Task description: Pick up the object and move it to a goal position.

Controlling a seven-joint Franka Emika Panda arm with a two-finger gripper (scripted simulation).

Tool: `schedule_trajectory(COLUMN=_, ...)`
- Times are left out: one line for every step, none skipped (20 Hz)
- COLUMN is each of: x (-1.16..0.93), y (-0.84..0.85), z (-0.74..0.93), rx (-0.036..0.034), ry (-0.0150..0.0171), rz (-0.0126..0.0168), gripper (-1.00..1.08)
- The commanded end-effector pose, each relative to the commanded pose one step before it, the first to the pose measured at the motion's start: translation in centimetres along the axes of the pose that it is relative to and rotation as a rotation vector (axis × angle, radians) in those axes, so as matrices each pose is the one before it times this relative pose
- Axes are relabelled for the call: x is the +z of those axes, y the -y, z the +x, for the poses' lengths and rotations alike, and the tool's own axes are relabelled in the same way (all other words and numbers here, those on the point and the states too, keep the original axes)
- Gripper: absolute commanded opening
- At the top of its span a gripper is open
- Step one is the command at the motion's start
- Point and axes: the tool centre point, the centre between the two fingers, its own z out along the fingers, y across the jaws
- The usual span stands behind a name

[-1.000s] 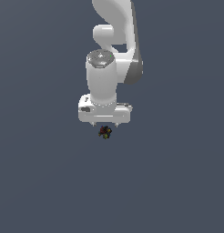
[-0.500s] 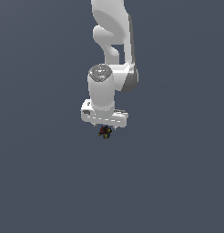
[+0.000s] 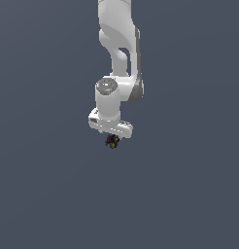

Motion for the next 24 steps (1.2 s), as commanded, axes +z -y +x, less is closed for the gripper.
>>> schedule_trajectory(x=0.335, y=-0.146, z=-0.227, rx=0.01353, ry=-0.00014, rz=-0.00055, gripper=1.00)
schedule_trajectory(x=0.026, y=-0.016, z=-0.016, rx=0.00097, ry=0.00008, rz=-0.00007, gripper=1.00)
schedule_trajectory(x=-0.104, y=0.056, z=0.067, rx=-0.00556, ry=0.00073, rz=0.00000, gripper=1.00)
schedule_trajectory(x=0.034, y=0.001, z=-0.002, rx=0.00000, ry=0.00000, rz=0.00000, gripper=1.00)
schedule_trajectory(x=0.103, y=0.004, z=-0.006, rx=0.00000, ry=0.00000, rz=0.00000, gripper=1.00)
schedule_trajectory(x=0.171, y=0.007, z=-0.010, rx=0.00000, ry=0.00000, rz=0.00000, gripper=1.00)
schedule_trajectory(x=0.234, y=-0.028, z=-0.005, rx=0.00069, ry=-0.00008, rz=-0.00001, gripper=1.00)
schedule_trajectory(x=0.306, y=0.012, z=-0.019, rx=0.00000, ry=0.00000, rz=0.00000, gripper=1.00)
schedule_trajectory(x=0.367, y=-0.022, z=-0.014, rx=0.00068, ry=-0.00009, rz=-0.00002, gripper=1.00)
schedule_trajectory(x=0.432, y=-0.020, z=-0.019, rx=0.00068, ry=-0.00009, rz=-0.00002, gripper=1.00)
schedule_trajectory(x=0.499, y=0.020, z=-0.033, rx=0.00000, ry=0.00000, rz=0.00000, gripper=1.00)
schedule_trajectory(x=0.550, y=-0.042, z=-0.019, rx=0.00119, ry=-0.00015, rz=-0.00005, gripper=1.00)
schedule_trajectory(x=0.532, y=-0.015, z=-0.021, rx=0.00068, ry=-0.00009, rz=-0.00002, gripper=1.00)
schedule_trajectory(x=0.469, y=0.021, z=-0.022, rx=0.00000, ry=0.00000, rz=0.00000, gripper=1.00)
schedule_trajectory(x=0.396, y=-0.017, z=-0.002, rx=0.00068, ry=-0.00009, rz=0.00000, gripper=1.00)
schedule_trajectory(x=0.332, y=0.019, z=-0.001, rx=0.00000, ry=0.00000, rz=0.00000, gripper=1.00)
schedule_trajectory(x=0.257, y=-0.020, z=0.018, rx=0.00068, ry=-0.00009, rz=0.00005, gripper=1.00)
schedule_trajectory(x=0.197, y=0.015, z=0.014, rx=0.00000, ry=0.00000, rz=0.00000, gripper=1.00)
schedule_trajectory(x=0.136, y=0.012, z=0.016, rx=0.00000, ry=0.00000, rz=0.00000, gripper=1.00)
schedule_trajectory(x=0.079, y=0.008, z=0.013, rx=0.00000, ry=0.00000, rz=0.00000, gripper=1.00)
schedule_trajectory(x=0.025, y=0.003, z=0.005, rx=0.00000, ry=0.00000, rz=0.00000, gripper=1.00)
schedule_trajectory(x=0.000, y=0.000, z=0.000, rx=0.00000, ry=0.00000, rz=0.00000, gripper=-1.00)
schedule_trajectory(x=0.000, y=0.000, z=0.000, rx=0.00000, ry=0.00000, rz=0.00000, gripper=-1.00)
schedule_trajectory(x=0.000, y=0.000, z=0.000, rx=0.00000, ry=0.00000, rz=0.00000, gripper=-1.00)
